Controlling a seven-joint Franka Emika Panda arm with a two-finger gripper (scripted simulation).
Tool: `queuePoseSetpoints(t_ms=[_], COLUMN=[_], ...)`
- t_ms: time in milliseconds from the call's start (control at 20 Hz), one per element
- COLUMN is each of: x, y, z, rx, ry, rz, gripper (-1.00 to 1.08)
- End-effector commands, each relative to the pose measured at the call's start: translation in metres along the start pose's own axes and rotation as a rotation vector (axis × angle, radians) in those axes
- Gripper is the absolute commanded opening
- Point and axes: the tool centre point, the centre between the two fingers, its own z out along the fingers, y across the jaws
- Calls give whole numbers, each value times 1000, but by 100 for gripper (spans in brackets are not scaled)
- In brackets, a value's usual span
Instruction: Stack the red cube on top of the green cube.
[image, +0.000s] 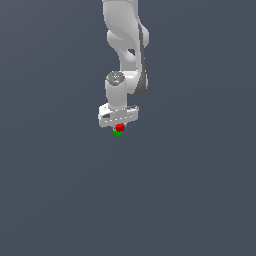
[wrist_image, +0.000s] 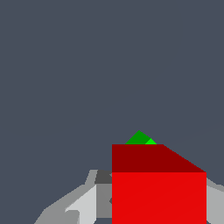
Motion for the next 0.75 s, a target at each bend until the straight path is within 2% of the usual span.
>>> queuePoseSetpoints(t_ms=[0,200,250,700], x=[-3,-4,-4,-4], y=[7,11,11,11], z=[2,3,3,3], rx=[0,0,0,0], ry=[1,1,1,1], rz=[-2,-2,-2,-2], gripper=[-100,-100,100,100])
